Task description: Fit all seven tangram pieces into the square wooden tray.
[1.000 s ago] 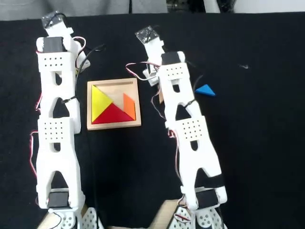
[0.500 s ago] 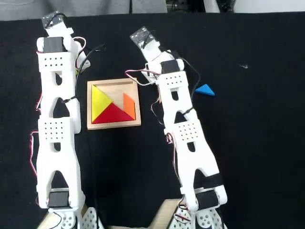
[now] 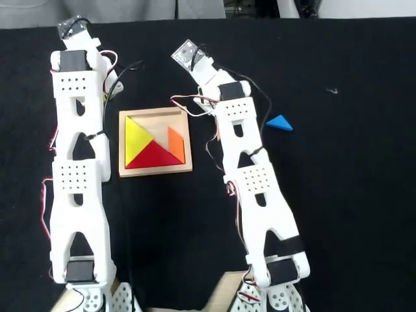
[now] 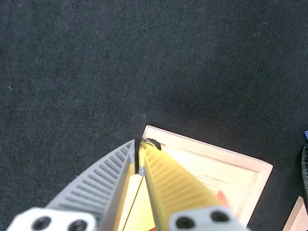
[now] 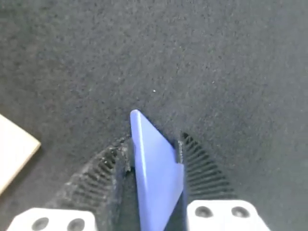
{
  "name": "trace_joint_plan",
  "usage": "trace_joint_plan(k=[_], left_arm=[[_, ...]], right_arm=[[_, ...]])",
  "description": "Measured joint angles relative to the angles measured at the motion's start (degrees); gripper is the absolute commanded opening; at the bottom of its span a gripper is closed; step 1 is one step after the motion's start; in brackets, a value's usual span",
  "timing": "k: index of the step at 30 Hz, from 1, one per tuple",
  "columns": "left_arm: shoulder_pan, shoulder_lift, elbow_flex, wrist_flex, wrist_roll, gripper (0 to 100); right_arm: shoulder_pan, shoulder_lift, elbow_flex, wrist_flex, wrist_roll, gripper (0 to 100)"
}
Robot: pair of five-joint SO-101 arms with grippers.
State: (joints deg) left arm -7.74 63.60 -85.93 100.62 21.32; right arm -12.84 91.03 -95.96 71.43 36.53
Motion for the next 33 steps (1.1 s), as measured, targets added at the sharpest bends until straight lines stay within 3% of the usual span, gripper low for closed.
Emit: trace_joint_plan(k=[8,17,29,33], left_arm=[[0.00,0.00,0.00,0.00,0.00,3],[0.09,0.00,0.00,0.00,0.00,3],[0.09,0.00,0.00,0.00,0.00,3],[0.09,0.00,0.00,0.00,0.00,3]], right_arm=[[0.79,-0.09,-0.09,3.69,0.97,11.4],[0.88,-4.13,-0.44,22.24,23.30,11.4],[5.63,-9.93,1.41,27.69,25.32,11.1],[7.38,-11.78,1.41,27.69,25.32,6.3]])
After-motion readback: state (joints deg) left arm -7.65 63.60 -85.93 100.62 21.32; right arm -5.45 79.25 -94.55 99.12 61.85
